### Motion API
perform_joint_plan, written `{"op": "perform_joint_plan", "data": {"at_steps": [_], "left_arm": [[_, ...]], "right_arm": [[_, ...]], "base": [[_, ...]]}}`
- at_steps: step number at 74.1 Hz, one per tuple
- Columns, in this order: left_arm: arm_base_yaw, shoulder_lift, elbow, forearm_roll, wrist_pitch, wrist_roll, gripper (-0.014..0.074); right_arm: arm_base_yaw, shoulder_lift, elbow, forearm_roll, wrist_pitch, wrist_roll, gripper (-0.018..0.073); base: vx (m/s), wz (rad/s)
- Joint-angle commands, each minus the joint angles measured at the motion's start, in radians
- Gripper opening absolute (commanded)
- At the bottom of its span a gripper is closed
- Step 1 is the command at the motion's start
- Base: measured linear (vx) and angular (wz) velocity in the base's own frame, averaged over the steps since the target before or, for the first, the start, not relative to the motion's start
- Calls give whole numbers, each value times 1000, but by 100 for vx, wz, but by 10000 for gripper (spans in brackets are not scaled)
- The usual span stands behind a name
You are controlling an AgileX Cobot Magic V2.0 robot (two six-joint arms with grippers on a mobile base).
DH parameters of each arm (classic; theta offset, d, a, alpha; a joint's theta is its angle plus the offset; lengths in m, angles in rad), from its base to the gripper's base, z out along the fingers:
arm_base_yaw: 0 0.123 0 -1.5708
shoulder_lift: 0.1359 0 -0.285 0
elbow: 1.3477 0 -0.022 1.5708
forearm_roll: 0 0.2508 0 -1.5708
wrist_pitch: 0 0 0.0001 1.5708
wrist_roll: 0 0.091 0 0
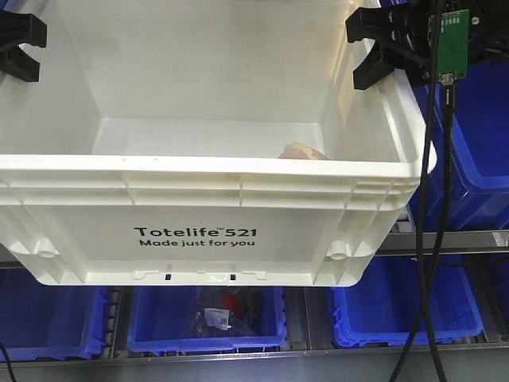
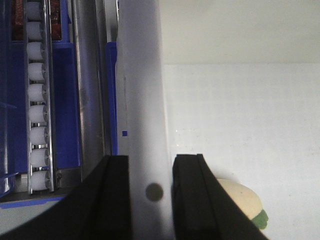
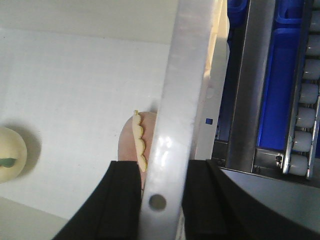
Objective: Place moving items into box and shelve
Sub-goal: 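Hold the tote raised while the base approaches the blue-bin shelf, then push the tote forward with both grippers onto the shelf rollers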
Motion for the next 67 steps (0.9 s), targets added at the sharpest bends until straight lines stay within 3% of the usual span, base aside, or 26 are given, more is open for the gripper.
{"op": "perform_joint_plan", "data": {"at_steps": [1,40,67], "left_arm": [[-29,-41,-41,-200,-144,-9,-6],[-29,-41,-41,-176,-124,-7,-6],[-29,36,-41,-166,-146,74,-3]], "right_arm": [[26,-50,-44,243,-137,-19,-6],[26,-32,-43,240,-99,-23,-6],[26,26,-43,244,-161,-91,-6]], "base": [[0,0],[0,0],[0,0]]}}
